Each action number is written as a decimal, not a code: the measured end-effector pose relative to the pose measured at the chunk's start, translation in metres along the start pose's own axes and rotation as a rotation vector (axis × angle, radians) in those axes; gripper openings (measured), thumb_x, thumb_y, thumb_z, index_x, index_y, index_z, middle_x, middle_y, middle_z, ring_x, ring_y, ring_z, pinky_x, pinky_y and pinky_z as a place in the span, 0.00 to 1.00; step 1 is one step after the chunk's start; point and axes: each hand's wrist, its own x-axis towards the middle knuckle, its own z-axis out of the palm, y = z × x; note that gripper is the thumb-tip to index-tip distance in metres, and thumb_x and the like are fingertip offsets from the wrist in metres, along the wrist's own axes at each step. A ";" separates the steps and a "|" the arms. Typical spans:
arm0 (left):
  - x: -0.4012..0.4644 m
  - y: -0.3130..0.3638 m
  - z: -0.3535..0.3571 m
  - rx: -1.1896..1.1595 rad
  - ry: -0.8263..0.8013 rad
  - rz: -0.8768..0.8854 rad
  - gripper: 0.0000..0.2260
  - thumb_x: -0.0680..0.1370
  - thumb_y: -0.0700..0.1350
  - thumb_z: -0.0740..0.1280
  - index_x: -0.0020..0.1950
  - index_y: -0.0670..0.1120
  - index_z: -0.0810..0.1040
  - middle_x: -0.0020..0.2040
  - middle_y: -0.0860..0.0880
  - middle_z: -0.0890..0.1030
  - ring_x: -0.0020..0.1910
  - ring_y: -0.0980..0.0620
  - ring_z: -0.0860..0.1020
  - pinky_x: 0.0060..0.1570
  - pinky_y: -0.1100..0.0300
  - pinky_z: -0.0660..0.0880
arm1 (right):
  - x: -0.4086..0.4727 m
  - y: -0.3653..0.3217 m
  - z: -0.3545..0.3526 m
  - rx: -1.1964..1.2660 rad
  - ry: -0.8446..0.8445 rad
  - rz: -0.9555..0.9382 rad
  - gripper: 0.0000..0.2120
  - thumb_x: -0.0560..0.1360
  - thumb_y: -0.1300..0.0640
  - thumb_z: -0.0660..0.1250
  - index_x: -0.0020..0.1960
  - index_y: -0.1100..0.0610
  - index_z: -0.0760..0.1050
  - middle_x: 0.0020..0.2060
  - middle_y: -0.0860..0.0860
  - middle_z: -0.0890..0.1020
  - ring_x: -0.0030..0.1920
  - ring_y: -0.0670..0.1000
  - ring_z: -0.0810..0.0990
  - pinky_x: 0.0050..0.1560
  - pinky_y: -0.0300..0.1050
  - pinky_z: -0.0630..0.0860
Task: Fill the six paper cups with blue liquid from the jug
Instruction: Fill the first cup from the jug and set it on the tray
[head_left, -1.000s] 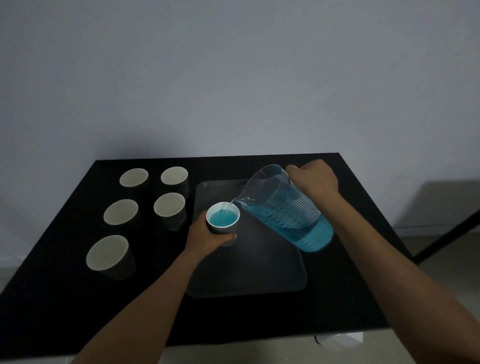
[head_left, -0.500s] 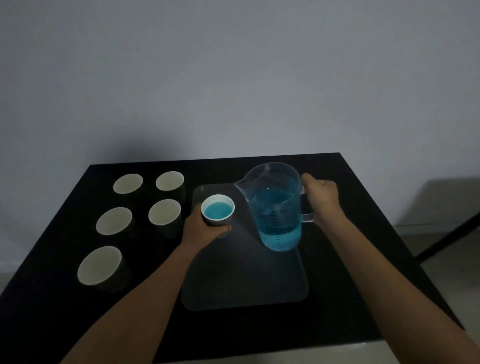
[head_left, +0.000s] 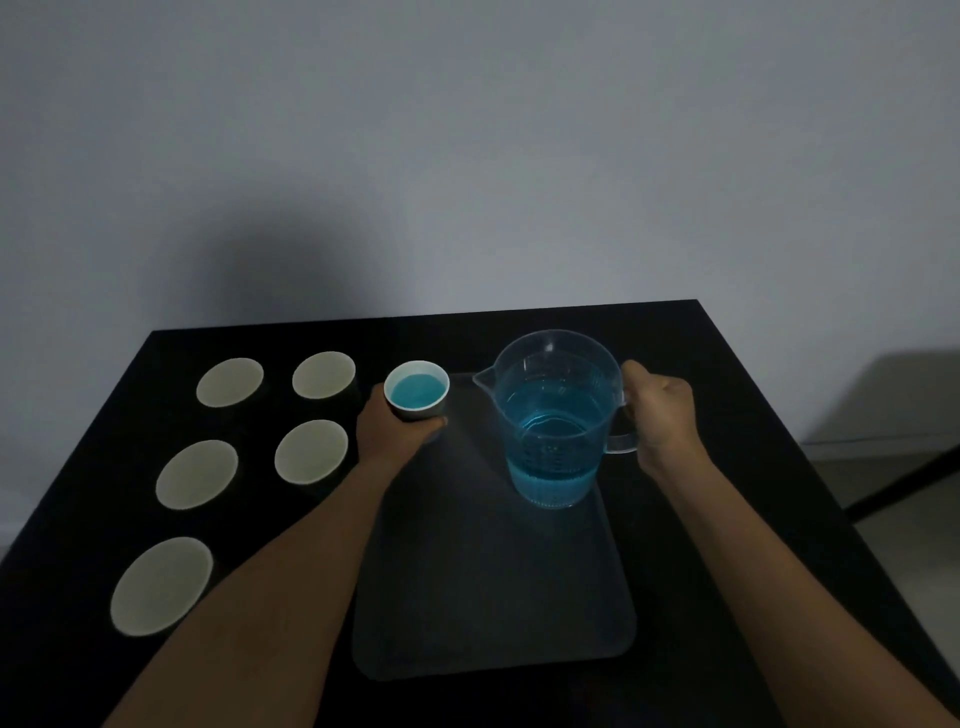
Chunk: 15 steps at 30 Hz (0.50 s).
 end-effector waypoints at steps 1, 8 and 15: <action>0.003 -0.001 0.003 0.002 0.011 -0.009 0.35 0.61 0.47 0.82 0.64 0.43 0.72 0.61 0.45 0.79 0.61 0.45 0.77 0.61 0.53 0.72 | 0.002 0.001 0.000 -0.004 -0.006 0.003 0.14 0.72 0.61 0.64 0.29 0.57 0.67 0.29 0.55 0.71 0.38 0.55 0.71 0.53 0.70 0.75; 0.011 -0.007 0.016 -0.033 0.039 -0.050 0.36 0.61 0.46 0.82 0.65 0.44 0.70 0.62 0.44 0.77 0.62 0.45 0.76 0.60 0.56 0.71 | 0.008 0.004 0.000 -0.012 -0.026 0.015 0.13 0.72 0.61 0.64 0.30 0.57 0.69 0.37 0.58 0.75 0.40 0.56 0.73 0.53 0.70 0.75; -0.002 -0.004 0.010 -0.068 0.046 -0.076 0.41 0.62 0.45 0.82 0.70 0.42 0.66 0.67 0.44 0.75 0.66 0.45 0.73 0.65 0.55 0.69 | -0.001 0.001 0.000 0.010 -0.005 -0.004 0.15 0.73 0.63 0.64 0.28 0.57 0.67 0.30 0.55 0.71 0.36 0.55 0.72 0.50 0.62 0.77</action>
